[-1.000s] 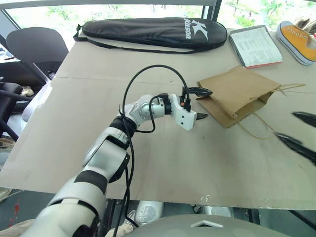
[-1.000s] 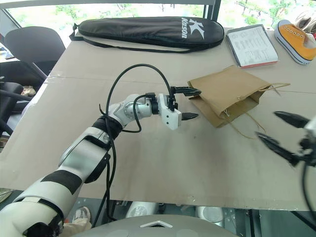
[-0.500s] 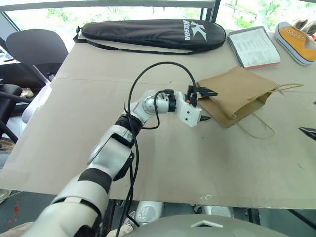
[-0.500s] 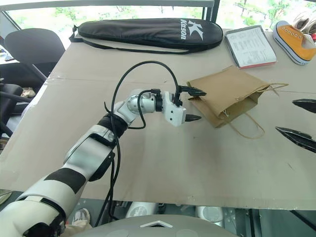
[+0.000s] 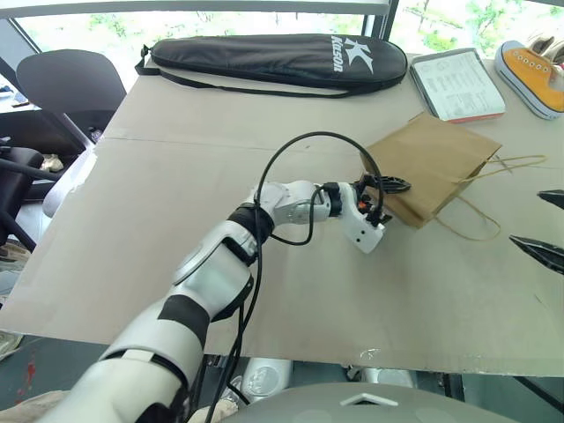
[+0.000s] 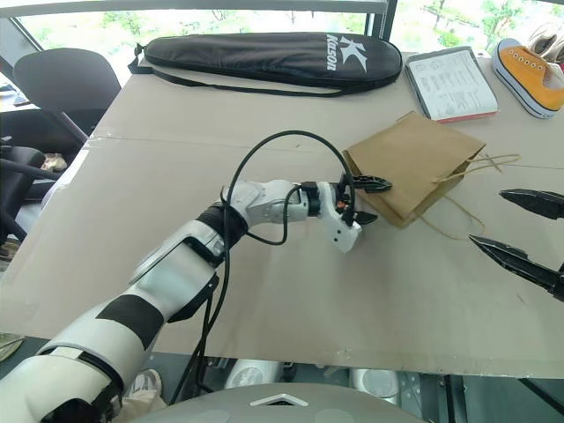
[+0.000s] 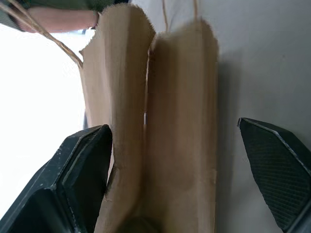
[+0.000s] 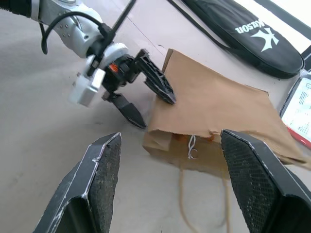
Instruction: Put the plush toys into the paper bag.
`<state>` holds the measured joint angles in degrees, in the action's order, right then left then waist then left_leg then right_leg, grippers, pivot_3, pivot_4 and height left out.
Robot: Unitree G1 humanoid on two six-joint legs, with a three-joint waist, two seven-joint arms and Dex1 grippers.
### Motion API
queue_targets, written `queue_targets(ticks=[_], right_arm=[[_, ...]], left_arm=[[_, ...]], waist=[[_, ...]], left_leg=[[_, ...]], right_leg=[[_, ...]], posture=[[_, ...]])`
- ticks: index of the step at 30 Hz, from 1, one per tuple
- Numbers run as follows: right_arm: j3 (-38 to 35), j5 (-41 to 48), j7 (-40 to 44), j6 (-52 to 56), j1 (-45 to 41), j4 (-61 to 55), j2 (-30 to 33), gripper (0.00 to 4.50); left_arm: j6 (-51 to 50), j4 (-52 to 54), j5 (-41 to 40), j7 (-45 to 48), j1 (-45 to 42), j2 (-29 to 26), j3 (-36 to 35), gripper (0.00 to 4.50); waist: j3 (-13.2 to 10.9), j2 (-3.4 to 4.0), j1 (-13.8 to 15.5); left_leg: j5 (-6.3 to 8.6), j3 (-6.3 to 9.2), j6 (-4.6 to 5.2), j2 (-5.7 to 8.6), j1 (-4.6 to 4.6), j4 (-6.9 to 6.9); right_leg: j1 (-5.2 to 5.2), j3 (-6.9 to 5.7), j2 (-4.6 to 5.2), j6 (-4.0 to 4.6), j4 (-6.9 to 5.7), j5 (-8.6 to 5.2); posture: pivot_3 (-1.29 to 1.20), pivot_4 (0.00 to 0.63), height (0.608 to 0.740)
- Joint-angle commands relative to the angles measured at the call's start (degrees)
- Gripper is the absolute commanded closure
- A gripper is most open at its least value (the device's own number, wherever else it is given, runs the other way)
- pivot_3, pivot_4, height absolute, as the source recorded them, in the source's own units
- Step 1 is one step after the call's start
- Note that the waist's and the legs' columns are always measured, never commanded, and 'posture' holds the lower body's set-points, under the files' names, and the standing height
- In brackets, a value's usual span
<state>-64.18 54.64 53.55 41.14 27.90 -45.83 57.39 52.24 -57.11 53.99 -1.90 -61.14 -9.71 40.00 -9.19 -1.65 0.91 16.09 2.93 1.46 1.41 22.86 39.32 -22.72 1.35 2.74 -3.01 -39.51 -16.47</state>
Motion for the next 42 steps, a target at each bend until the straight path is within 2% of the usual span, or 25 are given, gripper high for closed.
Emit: queue_targets(ticks=[1, 2, 5, 7, 8, 10, 13, 16, 17, 18, 19, 20, 23, 26, 28, 30, 32, 36, 42], right_arm=[[-0.8, -0.3, -1.2, 0.1, -0.3, -1.6, -1.2, 1.43], [-0.8, -0.3, -1.3, 0.2, -0.2, -1.8, -1.4, 1.43], [-0.6, -0.6, -2.0, 0.2, 0.0, -2.7, -2.2, 1.39], [-0.5, -0.5, -2.6, 0.2, 0.3, -3.4, -2.7, 1.39], [-0.5, -0.4, -2.8, 0.2, 0.4, -3.7, -3.0, 1.39], [-0.3, -0.2, -3.2, 0.2, 0.7, -4.4, -3.5, 1.39], [0.5, -0.2, -4.2, -0.1, 0.8, -5.1, -4.5, 1.39], [2.0, -0.3, -6.2, -0.7, 0.4, -6.2, -5.9, 1.39], [2.4, 0.1, -7.1, -1.0, 0.1, -6.6, -6.4, 1.39], [3.0, 0.7, -8.2, -1.3, -0.3, -7.1, -7.1, 1.39], [3.4, 1.2, -9.1, -1.6, -0.6, -7.6, -7.6, 1.39], [3.9, 1.7, -10.0, -1.9, -1.0, -8.1, -8.1, 1.39], [6.4, 2.5, -12.8, -2.8, -2.5, -9.1, -8.9, 1.39], [7.1, 3.0, -14.0, -3.3, -2.4, -9.9, -9.3, 1.39], [8.4, 4.9, -16.0, -4.0, -3.5, -10.4, -9.8, 1.39], [9.2, 6.2, -17.3, -4.5, -3.6, -11.0, -10.2, 1.39], [12.4, 5.9, -18.3, -4.5, -3.3, -12.0, -10.3, 1.39], [18.5, 5.1, -20.0, -4.9, -3.4, -13.8, -9.9, 1.39], [22.4, 2.9, -20.5, -6.3, -1.6, -14.2, -8.6, 1.39]], left_arm=[[-3.9, -3.5, 1.7, -7.3, -1.8, 2.7, 1.4, 0.00], [-4.5, -4.2, 2.0, -8.7, -2.0, 3.1, 1.9, 0.00], [-6.3, -6.5, 0.9, -9.6, -1.9, 4.7, 1.5, 0.71], [-6.8, -7.2, 0.5, -9.7, -1.6, 5.2, 1.5, 1.61], [-6.6, -7.4, 0.2, -9.5, -1.4, 5.2, 1.3, 2.20], [-5.6, -7.4, -1.0, -9.1, -1.1, 4.8, 0.6, 3.02], [-1.6, -7.5, -6.3, -6.1, -0.7, 3.1, -2.6, 4.47], [4.1, -7.9, -19.7, 3.7, 0.1, 2.2, -9.9, 4.47], [3.9, -7.1, -28.5, 12.0, 1.1, 3.1, -13.9, 4.47], [-1.3, -3.9, -41.0, 23.5, 2.7, 4.8, -19.3, 4.47], [-4.6, -1.9, -48.9, 31.2, 3.4, 5.6, -23.0, 4.47], [-9.6, 0.3, -56.2, 39.4, 4.1, 6.2, -26.4, 4.47], [-38.2, 8.2, -73.6, 57.4, 4.0, 4.3, -35.5, 4.47], [-59.3, 16.3, -82.6, 66.6, 4.9, 0.2, -38.5, 4.47], [-73.7, 20.7, -88.3, 71.3, 5.5, -4.7, -40.9, 4.47], [-80.6, 23.9, -90.4, 72.9, 7.1, -8.1, -42.0, 4.47], [-79.4, 26.4, -87.3, 77.0, 10.8, -12.1, -39.7, 4.47], [-59.2, 19.5, -74.6, 82.0, 15.8, -16.2, -34.0, 4.47], [-34.3, 7.6, -64.6, 82.7, 17.0, -18.0, -31.9, 4.47]], waist=[[0.0, 0.00, 0.0], [0.0, 0.00, 0.0], [0.0, 0.00, 0.0], [0.0, -0.01, 0.0], [0.0, -0.01, 0.0], [0.0, -0.01, 0.0], [0.0, 0.00, 0.0], [0.0, 0.00, -0.1], [0.0, 0.01, -0.1], [0.0, 0.02, -0.1], [0.0, 0.04, -0.1], [0.0, 0.04, -0.1], [0.0, 0.08, -0.4], [0.0, 0.10, -1.5], [0.0, 0.11, -2.1], [0.0, 0.13, -2.4], [0.1, 0.16, -2.3], [0.1, 0.27, -1.9], [0.1, 0.22, -1.2]], left_leg=[[0.01, 0.00, 0.01, 0.00, 0.01, 0.00], [0.01, -0.01, 0.02, 0.00, 0.00, 0.00], [0.01, -0.01, 0.02, 0.00, 0.00, 0.00], [0.01, -0.02, 0.02, 0.00, -0.01, 0.00], [0.02, -0.02, 0.02, 0.00, 0.00, 0.00], [0.02, -0.03, 0.02, 0.00, 0.00, -0.01], [0.02, -0.03, 0.02, -0.01, -0.02, -0.01], [0.02, -0.04, 0.02, -0.02, -0.03, -0.02], [0.02, -0.03, 0.01, -0.02, -0.03, -0.02], [0.02, -0.03, 0.01, -0.03, -0.02, -0.02], [0.01, -0.03, 0.01, -0.03, -0.02, -0.01], [0.00, -0.03, -0.01, -0.02, -0.01, 0.00], [0.00, -0.01, -0.01, -0.01, 0.01, 0.04], [0.00, 0.08, 0.00, -0.03, -0.04, 0.04], [0.00, 0.14, 0.00, -0.04, -0.05, 0.04], [-0.01, 0.14, -0.01, -0.06, -0.08, 0.05], [-0.01, 0.16, -0.02, -0.07, -0.12, 0.06], [-0.02, 0.09, -0.04, -0.07, -0.22, 0.05], [0.00, 0.08, 0.00, -0.01, -0.14, 0.07]], right_leg=[[0.00, 0.00, 0.00, -0.02, 0.00, -0.01], [0.00, 0.01, 0.00, -0.03, 0.00, -0.02], [0.00, 0.01, 0.01, -0.03, -0.01, -0.02], [0.00, 0.02, 0.02, -0.03, -0.01, -0.02], [0.00, 0.02, 0.02, -0.03, -0.01, -0.02], [-0.01, 0.02, 0.04, -0.03, -0.01, -0.02], [0.00, 0.03, 0.08, -0.03, -0.01, -0.02], [-0.01, 0.03, 0.12, -0.02, -0.01, -0.02], [-0.02, 0.01, 0.16, -0.02, -0.01, -0.02], [-0.02, 0.01, 0.20, -0.02, -0.01, -0.02], [-0.02, -0.01, 0.24, -0.02, -0.02, -0.02], [-0.02, -0.06, 0.19, -0.02, -0.01, -0.02], [-0.01, -0.09, 0.09, -0.02, -0.01, -0.02], [-0.01, -0.10, -0.06, 0.00, -0.09, -0.03], [-0.01, -0.12, -0.08, 0.00, -0.14, -0.03], [-0.01, -0.09, -0.08, 0.00, -0.16, -0.03], [0.00, -0.08, -0.08, 0.00, -0.19, -0.03], [0.04, 0.02, -0.07, 0.01, -0.18, -0.03], [0.07, -0.01, 0.03, 0.00, -0.07, -0.02]], posture=[[0.00, 0.150, 0.740], [0.00, 0.150, 0.740], [0.00, 0.150, 0.740], [0.00, 0.150, 0.740], [0.00, 0.150, 0.740], [0.00, 0.150, 0.740], [0.00, 0.150, 0.740], [0.00, 0.150, 0.740], [0.00, 0.150, 0.740], [0.00, 0.150, 0.740], [0.00, 0.150, 0.740], [0.00, 0.150, 0.740], [0.00, 0.150, 0.740], [0.00, 0.150, 0.740], [0.00, 0.150, 0.740], [0.00, 0.150, 0.740], [0.00, 0.150, 0.740], [0.00, 0.150, 0.740], [0.00, 0.150, 0.740]])
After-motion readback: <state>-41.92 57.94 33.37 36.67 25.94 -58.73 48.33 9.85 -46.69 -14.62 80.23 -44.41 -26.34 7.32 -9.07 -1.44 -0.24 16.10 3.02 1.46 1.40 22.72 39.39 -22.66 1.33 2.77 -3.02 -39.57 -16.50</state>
